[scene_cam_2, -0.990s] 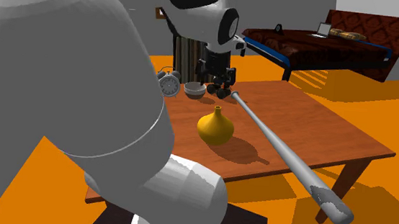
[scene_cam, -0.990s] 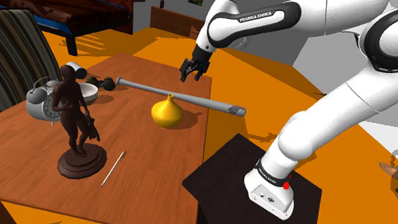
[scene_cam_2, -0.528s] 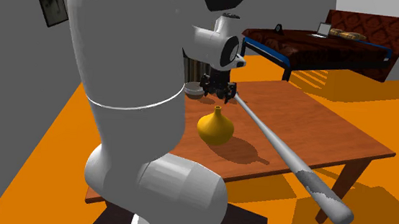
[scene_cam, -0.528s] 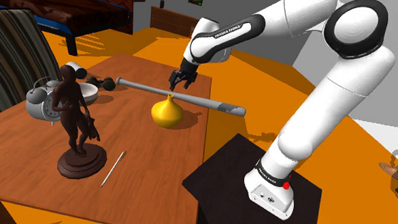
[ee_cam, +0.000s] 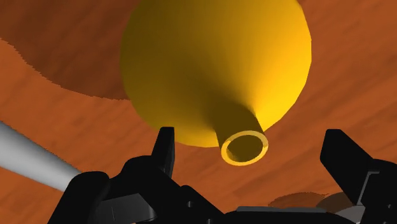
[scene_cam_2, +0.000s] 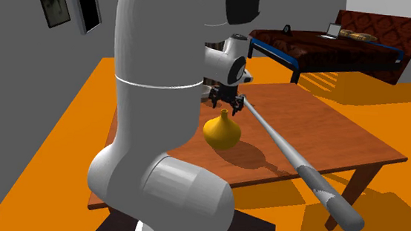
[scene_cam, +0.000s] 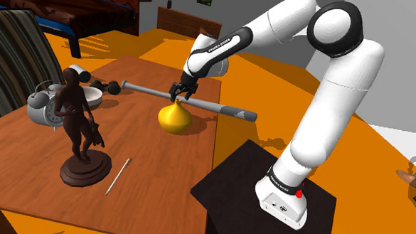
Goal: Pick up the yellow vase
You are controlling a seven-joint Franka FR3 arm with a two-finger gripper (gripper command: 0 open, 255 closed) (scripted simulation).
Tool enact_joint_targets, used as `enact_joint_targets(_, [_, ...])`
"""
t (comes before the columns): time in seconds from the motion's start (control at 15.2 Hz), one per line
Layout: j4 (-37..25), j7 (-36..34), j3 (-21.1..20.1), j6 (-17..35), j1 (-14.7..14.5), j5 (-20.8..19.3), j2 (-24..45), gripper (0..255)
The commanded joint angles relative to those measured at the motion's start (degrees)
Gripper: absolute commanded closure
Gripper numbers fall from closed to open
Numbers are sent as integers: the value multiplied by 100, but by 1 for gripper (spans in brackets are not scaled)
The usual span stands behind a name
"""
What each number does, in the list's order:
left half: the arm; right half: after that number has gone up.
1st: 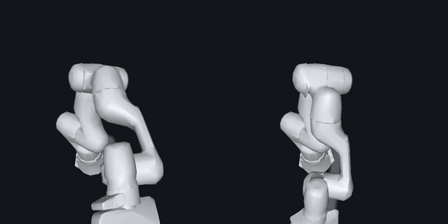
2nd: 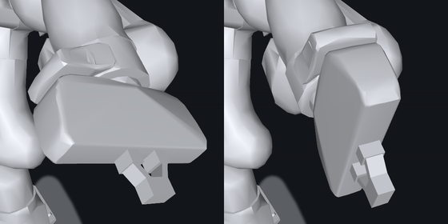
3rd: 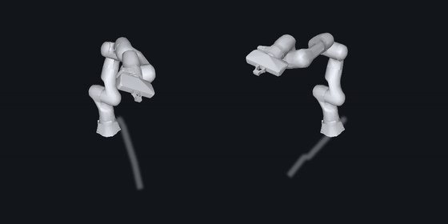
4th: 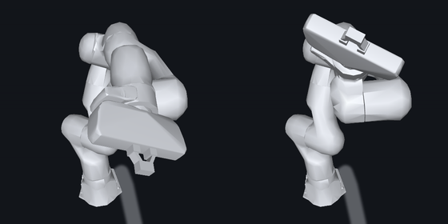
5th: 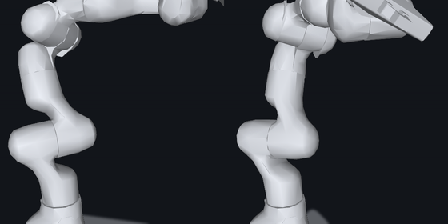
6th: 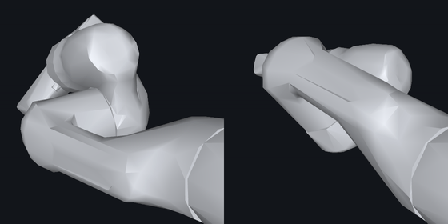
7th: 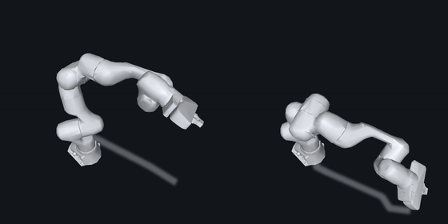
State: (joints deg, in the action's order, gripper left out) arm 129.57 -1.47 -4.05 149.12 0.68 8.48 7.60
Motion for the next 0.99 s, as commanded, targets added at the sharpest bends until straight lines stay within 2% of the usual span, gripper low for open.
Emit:
enact_joint_targets(0.0, [39, 33, -5, 158, 3, 23, 115, 0])
enact_joint_targets(0.26, [75, 66, -13, 343, 3, 49, 264, 0])
enact_joint_targets(0.33, [82, 50, -16, 341, -5, 44, 254, 255])
enact_joint_targets(0.92, [75, 66, -13, 343, 4, 49, 265, 255])
